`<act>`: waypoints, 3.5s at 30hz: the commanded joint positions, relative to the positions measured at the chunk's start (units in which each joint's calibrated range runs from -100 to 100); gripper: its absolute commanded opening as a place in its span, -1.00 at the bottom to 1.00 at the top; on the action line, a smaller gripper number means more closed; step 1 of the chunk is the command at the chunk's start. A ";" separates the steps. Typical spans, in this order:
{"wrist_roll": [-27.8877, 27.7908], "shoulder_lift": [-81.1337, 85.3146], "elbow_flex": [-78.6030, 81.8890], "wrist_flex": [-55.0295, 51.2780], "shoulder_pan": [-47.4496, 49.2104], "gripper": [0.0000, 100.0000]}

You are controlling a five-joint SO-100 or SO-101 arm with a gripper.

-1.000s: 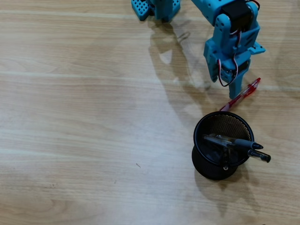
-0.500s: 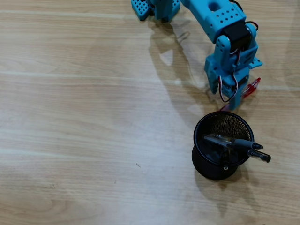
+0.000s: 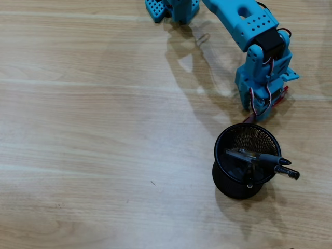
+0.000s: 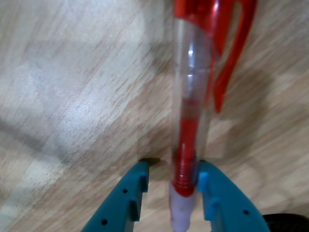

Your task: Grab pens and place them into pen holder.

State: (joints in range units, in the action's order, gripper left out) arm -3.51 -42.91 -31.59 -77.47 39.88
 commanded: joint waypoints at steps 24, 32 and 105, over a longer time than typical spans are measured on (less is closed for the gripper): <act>6.13 26.05 -7.96 -16.88 -4.35 -0.96; 11.84 34.54 -14.29 -16.79 -8.01 -0.96; 50.95 41.33 46.88 80.61 -18.43 -0.98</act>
State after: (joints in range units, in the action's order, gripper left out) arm 50.17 -9.26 15.53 11.52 22.53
